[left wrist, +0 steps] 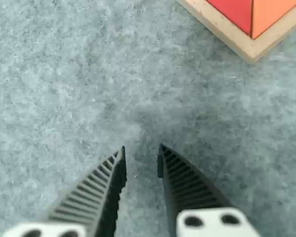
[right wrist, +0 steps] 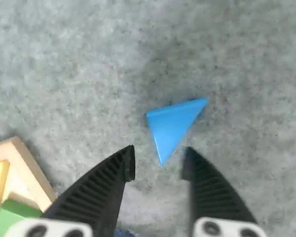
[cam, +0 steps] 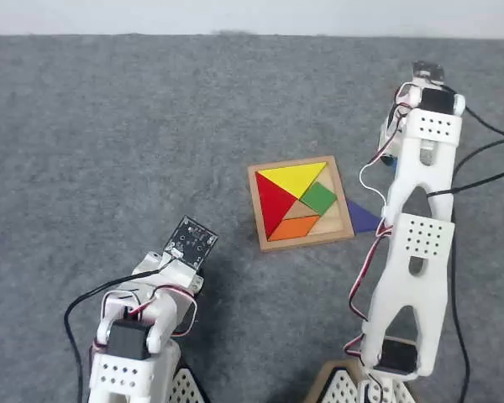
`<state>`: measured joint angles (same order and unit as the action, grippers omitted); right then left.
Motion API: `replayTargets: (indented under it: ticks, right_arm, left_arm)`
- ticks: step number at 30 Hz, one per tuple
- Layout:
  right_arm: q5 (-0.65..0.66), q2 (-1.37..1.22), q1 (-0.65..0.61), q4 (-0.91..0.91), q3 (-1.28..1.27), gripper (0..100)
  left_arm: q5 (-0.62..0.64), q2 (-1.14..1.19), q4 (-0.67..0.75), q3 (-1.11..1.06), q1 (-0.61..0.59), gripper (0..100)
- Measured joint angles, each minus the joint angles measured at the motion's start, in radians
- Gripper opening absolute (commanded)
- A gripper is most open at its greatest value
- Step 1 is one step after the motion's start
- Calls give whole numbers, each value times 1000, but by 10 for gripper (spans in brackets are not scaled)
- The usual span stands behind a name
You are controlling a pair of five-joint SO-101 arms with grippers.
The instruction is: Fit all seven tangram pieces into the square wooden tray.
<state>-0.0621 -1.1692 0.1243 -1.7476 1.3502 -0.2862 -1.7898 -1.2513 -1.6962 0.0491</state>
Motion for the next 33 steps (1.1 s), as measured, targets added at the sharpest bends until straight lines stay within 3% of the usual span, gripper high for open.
replayTargets:
  ticks: [11,23,29,33]
  right_arm:
    - [-259,-5,0,94,0,231]
    - [-275,-81,0,107,2,230]
    - [-278,-81,3,107,2,106]
    - [-278,-81,5,107,2,99]
  left_arm:
    - [0,0,0,0,0,98]
    - [0,0,0,0,-3,98]
    - [0,0,0,0,-3,98]
    - [0,0,0,0,-3,98]
